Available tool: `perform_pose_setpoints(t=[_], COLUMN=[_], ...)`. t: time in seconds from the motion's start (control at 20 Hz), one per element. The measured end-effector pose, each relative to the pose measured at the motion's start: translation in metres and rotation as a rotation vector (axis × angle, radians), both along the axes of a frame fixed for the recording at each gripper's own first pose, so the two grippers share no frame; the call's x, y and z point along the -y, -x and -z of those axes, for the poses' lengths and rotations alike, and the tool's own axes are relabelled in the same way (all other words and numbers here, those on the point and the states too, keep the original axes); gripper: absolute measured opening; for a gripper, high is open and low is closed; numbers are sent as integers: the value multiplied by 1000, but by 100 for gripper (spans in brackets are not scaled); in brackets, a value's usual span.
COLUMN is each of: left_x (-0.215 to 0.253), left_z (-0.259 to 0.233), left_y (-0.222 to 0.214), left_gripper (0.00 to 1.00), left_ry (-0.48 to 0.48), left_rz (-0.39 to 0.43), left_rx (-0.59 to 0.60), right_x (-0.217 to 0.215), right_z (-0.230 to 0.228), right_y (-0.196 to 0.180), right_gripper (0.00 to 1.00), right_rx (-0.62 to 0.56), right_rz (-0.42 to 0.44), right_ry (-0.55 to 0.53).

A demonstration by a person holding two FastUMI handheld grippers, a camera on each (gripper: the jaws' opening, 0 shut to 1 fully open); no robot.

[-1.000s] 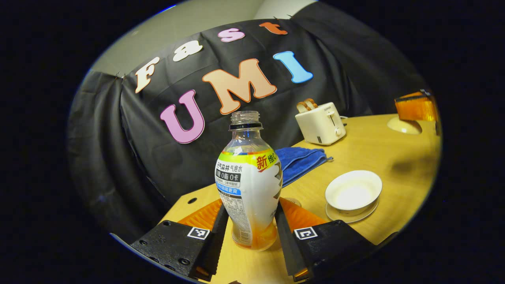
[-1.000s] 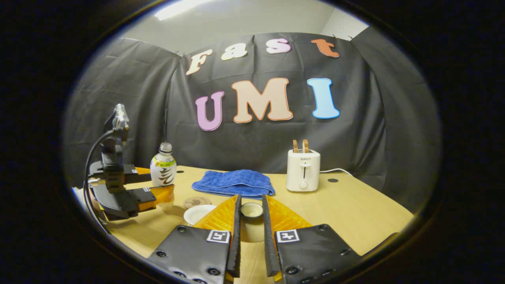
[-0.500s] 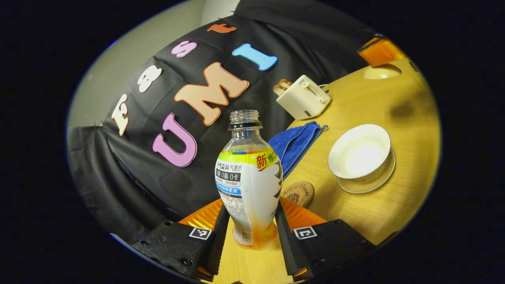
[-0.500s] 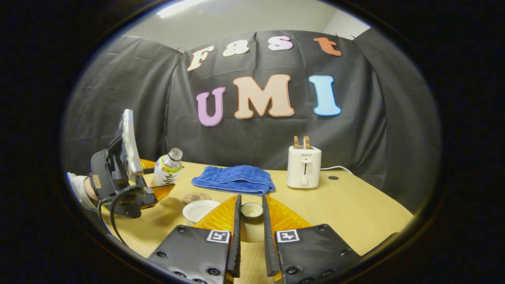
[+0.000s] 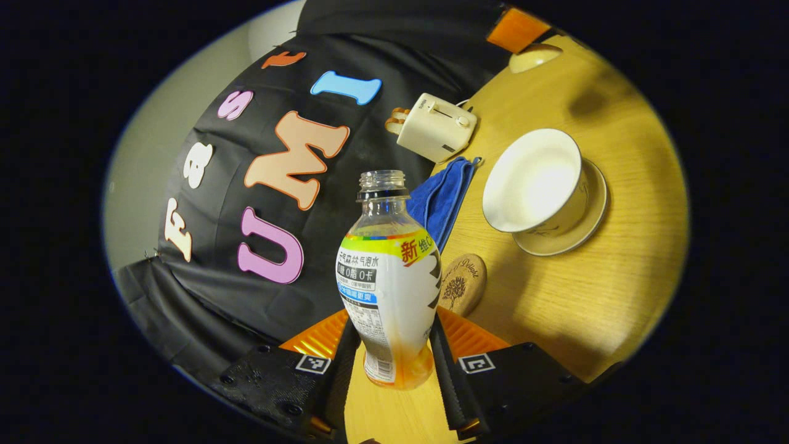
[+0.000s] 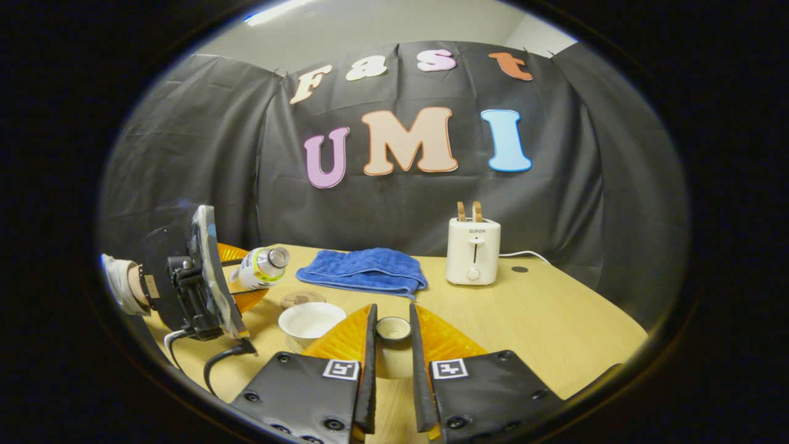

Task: Open the teacup lid with one hand, grasp the water bottle and pour water into the teacup with the other hand; after pouring, place the water bottle on the coaster and then close the teacup lid.

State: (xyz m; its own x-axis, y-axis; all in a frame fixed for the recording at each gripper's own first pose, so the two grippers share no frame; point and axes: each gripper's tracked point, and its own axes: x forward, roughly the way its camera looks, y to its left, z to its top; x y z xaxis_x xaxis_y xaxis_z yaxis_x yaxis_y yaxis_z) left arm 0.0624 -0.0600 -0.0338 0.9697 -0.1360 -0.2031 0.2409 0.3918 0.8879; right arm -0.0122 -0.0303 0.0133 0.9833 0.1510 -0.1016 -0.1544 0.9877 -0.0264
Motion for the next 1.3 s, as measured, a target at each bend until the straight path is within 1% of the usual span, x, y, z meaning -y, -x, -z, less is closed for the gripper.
perform_pose_setpoints(t=[0.1,0.15,0.2,0.25,0.3,0.45,0.6,0.65,0.75,0.85,1.0,1.15,1.3], left_x=[-2,-2,-3,-3,-2,-5,-3,-4,-2,-6,-5,-5,-5], left_z=[0,-1,-3,-2,-3,-1,-1,0,0,-1,6,4,6], left_y=[-1,-1,-1,-2,-2,0,2,3,2,4,8,7,7], left_gripper=[60,57,57,57,57,57,57,57,57,57,57,58,58], left_ry=[-45,-67,-80,-109,-138,-230,-299,-325,-386,-455,-527,-620,-666], left_rz=[1,-1,9,7,13,25,40,43,61,72,94,120,131], left_rx=[5,6,18,21,30,33,41,45,49,47,37,17,10], right_x=[1,2,2,2,3,4,6,7,9,11,14,18,14], right_z=[0,-1,1,1,2,2,2,1,2,4,6,4,1], right_y=[1,1,1,1,1,3,4,5,6,7,8,9,11], right_gripper=[27,27,27,29,27,27,27,29,27,27,27,27,29], right_rx=[1,1,1,-1,-1,1,4,5,8,2,0,8,20], right_rz=[-1,-1,-1,-2,-3,-3,-3,-3,-1,2,1,10,-4], right_ry=[-9,-12,-14,-15,-14,-10,-17,-17,-12,-6,-10,3,-1])
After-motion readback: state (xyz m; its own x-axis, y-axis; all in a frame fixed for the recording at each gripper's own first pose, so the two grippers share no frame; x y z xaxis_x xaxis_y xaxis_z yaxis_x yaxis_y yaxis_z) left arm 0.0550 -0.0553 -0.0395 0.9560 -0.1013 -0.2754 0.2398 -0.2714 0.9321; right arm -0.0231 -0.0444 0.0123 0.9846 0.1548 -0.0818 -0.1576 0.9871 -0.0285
